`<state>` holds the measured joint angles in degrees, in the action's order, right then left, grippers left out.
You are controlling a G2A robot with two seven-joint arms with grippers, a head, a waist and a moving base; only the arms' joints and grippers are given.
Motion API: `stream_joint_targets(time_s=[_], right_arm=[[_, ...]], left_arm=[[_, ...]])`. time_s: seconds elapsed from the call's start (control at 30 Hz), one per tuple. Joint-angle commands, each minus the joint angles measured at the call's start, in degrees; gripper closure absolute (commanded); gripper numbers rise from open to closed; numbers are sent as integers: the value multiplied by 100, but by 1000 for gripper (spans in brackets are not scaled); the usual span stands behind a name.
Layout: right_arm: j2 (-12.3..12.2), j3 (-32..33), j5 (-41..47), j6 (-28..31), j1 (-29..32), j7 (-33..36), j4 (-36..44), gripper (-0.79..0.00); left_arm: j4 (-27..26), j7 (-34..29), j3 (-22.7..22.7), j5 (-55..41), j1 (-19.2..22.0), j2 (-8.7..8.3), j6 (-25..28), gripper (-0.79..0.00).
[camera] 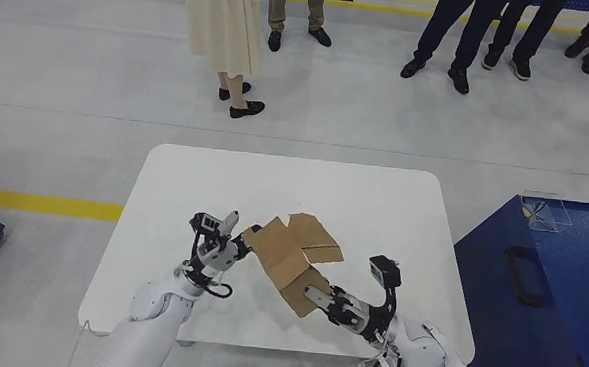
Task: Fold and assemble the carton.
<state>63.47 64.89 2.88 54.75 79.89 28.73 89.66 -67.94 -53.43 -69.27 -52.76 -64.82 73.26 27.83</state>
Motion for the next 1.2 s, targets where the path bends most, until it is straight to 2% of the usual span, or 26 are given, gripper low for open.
stream_joint_targets(time_s=[0.0,0.1,0.2,0.4,0.63,0.77,0.97,1.03,1.17], right_arm=[[-51,95,-29,-338,84,238,140,0],[-131,263,-149,-830,206,631,387,0],[-201,371,-326,-1252,330,1058,651,0],[-298,437,-758,-1784,528,1698,1101,0],[-374,430,-920,-1970,742,2086,1469,0],[-405,440,-922,-1953,849,2129,1579,0],[-455,506,-947,-1883,970,2142,1714,0],[-469,531,-948,-1857,992,2130,1742,0],[-485,554,-872,-1827,1013,2074,1793,0]], left_arm=[[281,529,-458,563,99,-101,74,-785],[312,867,-798,956,199,-193,-218,-785],[-12,736,-907,1131,156,-241,-418,-785],[-882,44,-585,1231,-18,-238,-834,-785],[-1316,-686,-311,1075,-36,-227,-1102,-785],[-1270,-1084,-127,1214,8,-241,-1528,-785],[-928,-1573,143,1602,191,-272,-2258,-785],[-825,-1910,201,1550,243,-285,-2494,-785],[-676,-2300,187,1432,292,-313,-2622,-785]])
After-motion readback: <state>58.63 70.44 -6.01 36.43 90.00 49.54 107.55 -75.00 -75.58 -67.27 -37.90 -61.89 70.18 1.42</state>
